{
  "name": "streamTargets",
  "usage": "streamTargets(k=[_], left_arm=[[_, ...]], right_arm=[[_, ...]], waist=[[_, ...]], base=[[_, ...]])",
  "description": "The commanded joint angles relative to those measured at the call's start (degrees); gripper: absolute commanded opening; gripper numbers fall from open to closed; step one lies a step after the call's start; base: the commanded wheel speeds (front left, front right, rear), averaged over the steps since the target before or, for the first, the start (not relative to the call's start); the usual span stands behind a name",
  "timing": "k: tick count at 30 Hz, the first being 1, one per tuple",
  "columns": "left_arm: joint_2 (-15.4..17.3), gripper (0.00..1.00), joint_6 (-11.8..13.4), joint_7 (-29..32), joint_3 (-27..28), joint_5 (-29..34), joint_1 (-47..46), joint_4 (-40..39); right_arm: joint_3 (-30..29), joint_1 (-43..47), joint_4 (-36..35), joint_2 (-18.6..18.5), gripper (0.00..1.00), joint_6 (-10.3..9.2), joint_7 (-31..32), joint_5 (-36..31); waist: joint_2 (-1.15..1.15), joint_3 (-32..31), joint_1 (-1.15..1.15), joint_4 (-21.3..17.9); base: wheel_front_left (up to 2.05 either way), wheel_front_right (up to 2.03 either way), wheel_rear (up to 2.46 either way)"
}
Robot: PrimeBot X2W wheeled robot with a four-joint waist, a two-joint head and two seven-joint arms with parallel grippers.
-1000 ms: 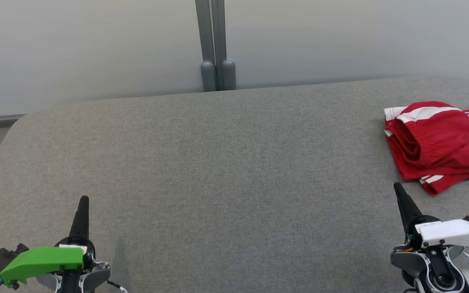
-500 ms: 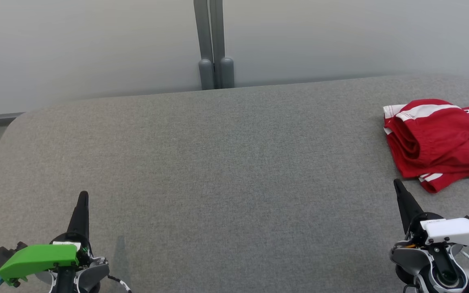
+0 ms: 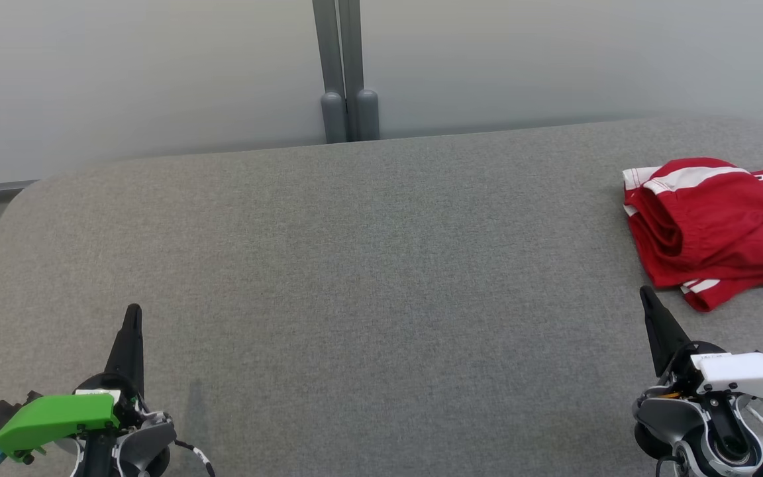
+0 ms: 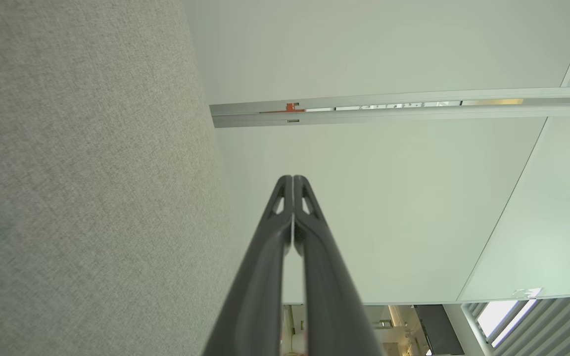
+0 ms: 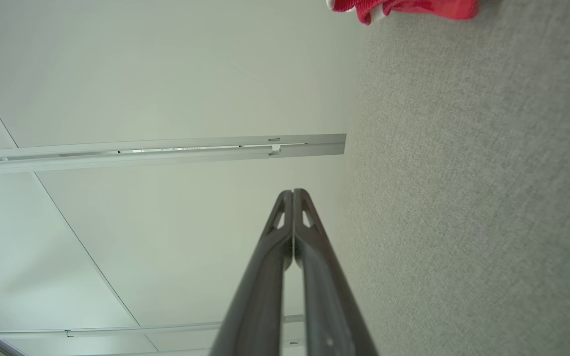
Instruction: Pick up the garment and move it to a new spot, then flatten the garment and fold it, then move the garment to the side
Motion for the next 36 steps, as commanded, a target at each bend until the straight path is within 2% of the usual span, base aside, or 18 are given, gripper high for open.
streamTargets(k=[1,36], left_arm=[[-0.04,0.00,-0.33,0.31,0.23,-0.36,-0.68,-0.15],[-0.02,0.00,-0.33,0.27,0.20,-0.31,-0.66,-0.15]], right_arm=[[-0.21,-0.41,-0.34,0.00,0.00,0.04,0.25,0.54],[-0.14,-0.39,-0.33,-0.02,0.00,0.04,0.21,0.58]], waist=[[0.00,0.01,0.00,-0.01],[0.00,0.01,0.00,-0.01]], base=[[0.00,0.00,0.00],[0.00,0.00,0.00]])
